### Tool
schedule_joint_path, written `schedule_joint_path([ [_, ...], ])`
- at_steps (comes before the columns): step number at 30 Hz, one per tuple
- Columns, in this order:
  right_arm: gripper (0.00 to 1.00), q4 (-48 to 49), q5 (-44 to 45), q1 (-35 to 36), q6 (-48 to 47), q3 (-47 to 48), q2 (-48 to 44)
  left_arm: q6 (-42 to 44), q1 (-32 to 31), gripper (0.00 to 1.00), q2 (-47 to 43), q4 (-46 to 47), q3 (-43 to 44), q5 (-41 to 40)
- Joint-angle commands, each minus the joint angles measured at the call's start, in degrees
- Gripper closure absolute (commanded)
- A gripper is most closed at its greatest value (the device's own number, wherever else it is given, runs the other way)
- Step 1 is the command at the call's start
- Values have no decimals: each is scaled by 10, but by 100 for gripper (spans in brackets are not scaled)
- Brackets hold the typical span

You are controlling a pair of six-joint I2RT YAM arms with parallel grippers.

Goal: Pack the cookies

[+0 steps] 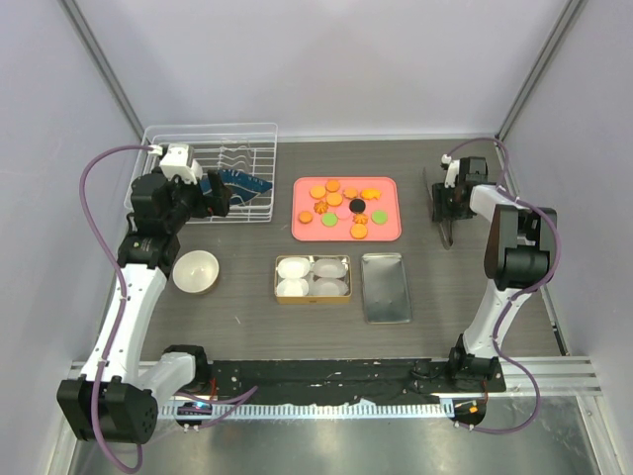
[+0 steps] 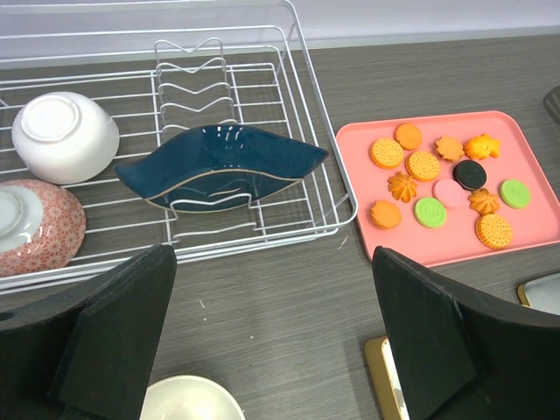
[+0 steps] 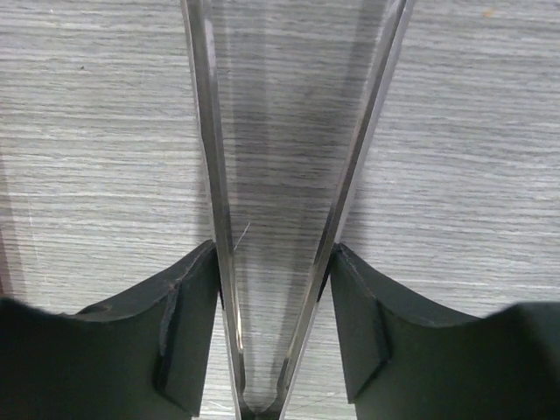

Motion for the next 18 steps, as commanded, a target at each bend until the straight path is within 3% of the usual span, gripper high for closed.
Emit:
schedule_joint_path([
  [1, 47, -4, 2, -1, 7, 9, -16, 11, 4, 0, -9, 31, -3, -3],
  [8, 50, -43, 8, -1, 9, 40, -63, 11, 3, 0, -11, 31, -3, -2],
  [18, 47, -105, 34, -1, -3, 99, -109, 11, 3, 0, -17, 34, -7, 0],
])
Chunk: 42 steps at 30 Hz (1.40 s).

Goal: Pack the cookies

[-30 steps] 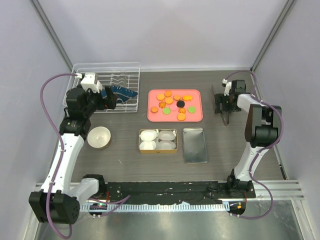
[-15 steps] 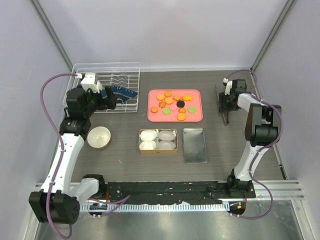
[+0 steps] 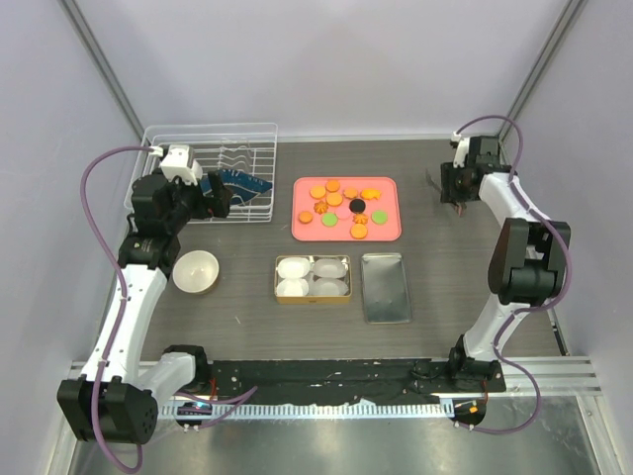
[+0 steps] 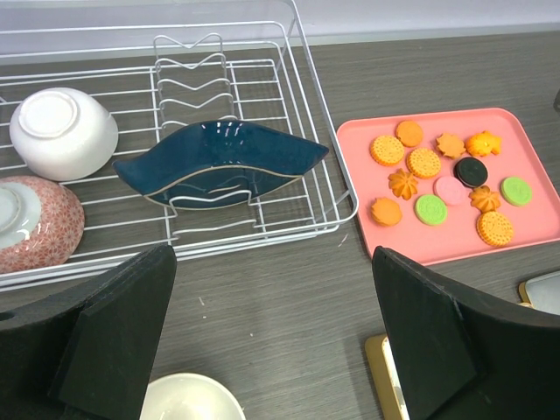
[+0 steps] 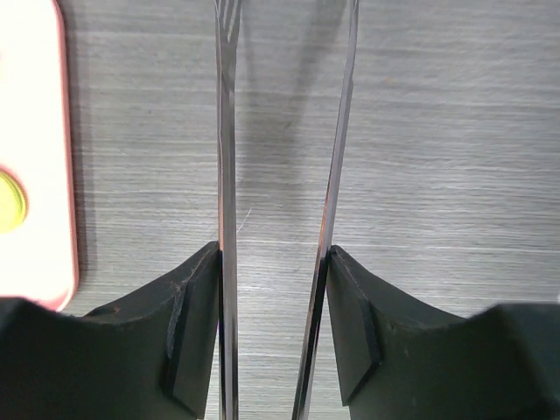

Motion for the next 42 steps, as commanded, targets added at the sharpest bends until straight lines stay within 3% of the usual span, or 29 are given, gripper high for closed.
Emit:
schedule_joint_path([
  [1, 46, -23, 24, -1, -8, 38, -49, 11, 3, 0, -15, 33, -2, 0],
  [9, 45, -36, 30, -1, -16, 57, -72, 10, 3, 0, -15, 35, -4, 3],
  [17, 45, -74, -32, 13, -8, 74, -108, 5, 3, 0, -9, 37, -4, 5],
  [29, 44, -112, -38, 121, -16, 20, -201, 2, 3, 0, -7, 33, -3, 8],
  [42, 44, -104, -6, 192, -24, -54, -217, 3, 3, 0, -5, 31, -6, 9],
])
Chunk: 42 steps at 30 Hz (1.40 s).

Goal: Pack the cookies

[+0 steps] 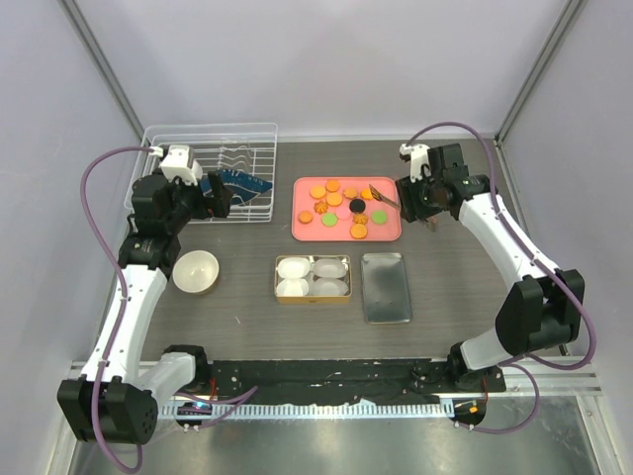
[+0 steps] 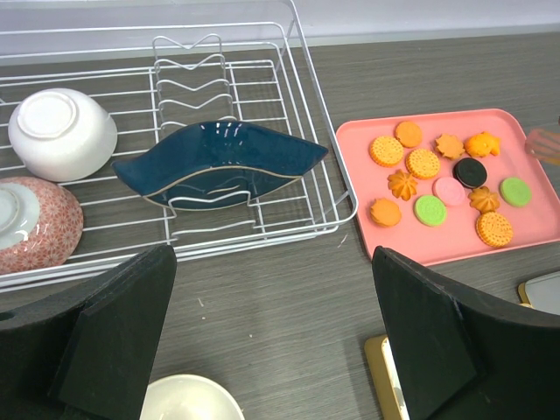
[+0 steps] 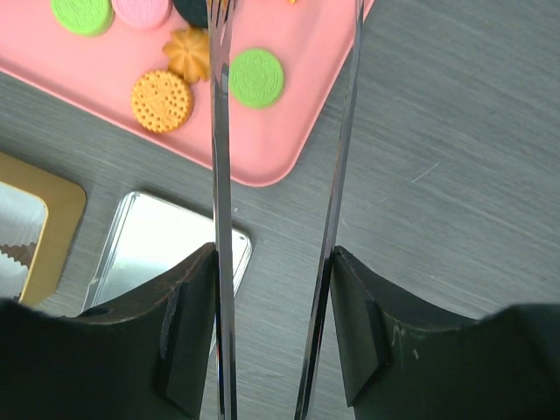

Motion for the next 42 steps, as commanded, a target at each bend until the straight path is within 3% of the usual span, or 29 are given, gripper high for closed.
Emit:
schedule_joint_path([
  [1, 44, 15, 18, 14, -9, -15, -17, 4, 3, 0, -4, 26, -3, 9],
  [16, 43, 20, 19, 31, -10, -86, -45, 6, 4, 0, -3, 26, -5, 10],
  [42, 44, 50, 25, 32, -11, -104, -13, 7, 3, 0, -3, 30, -8, 3],
])
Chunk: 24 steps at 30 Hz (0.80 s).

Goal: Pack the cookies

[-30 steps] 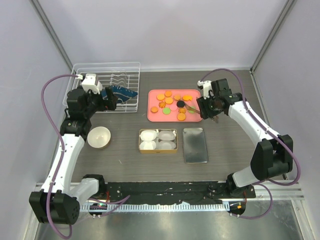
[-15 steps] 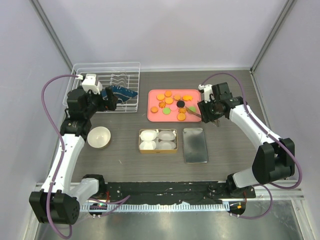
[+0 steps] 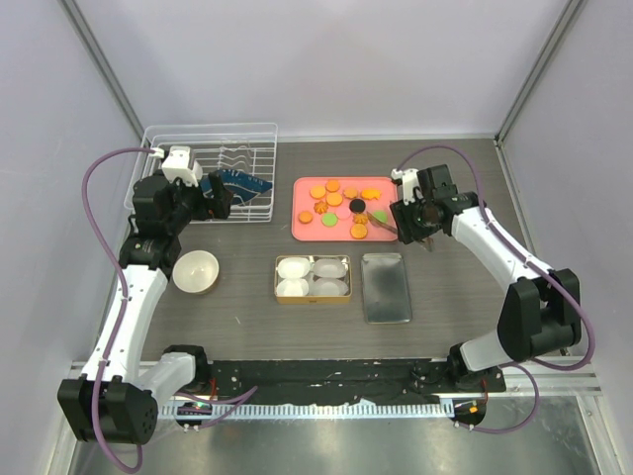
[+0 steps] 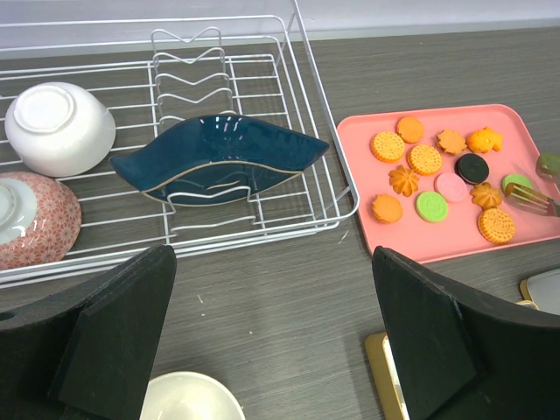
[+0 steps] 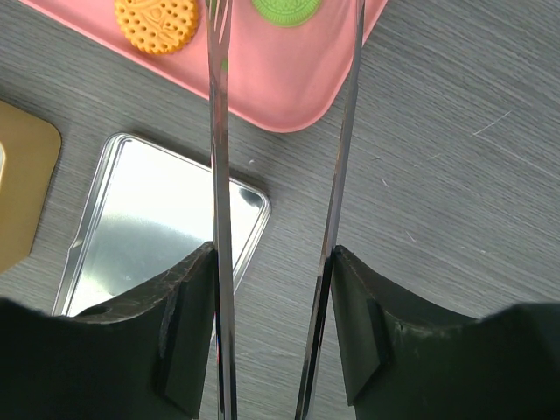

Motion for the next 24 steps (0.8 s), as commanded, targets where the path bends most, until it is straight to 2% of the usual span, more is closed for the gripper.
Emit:
schedule_joint_path([
  [1, 44, 30, 8, 4, -8, 2, 6, 7, 3, 0, -3, 30, -2, 3],
  [24, 48, 28, 2, 4, 19, -10, 7, 8, 3, 0, -7, 32, -7, -1],
])
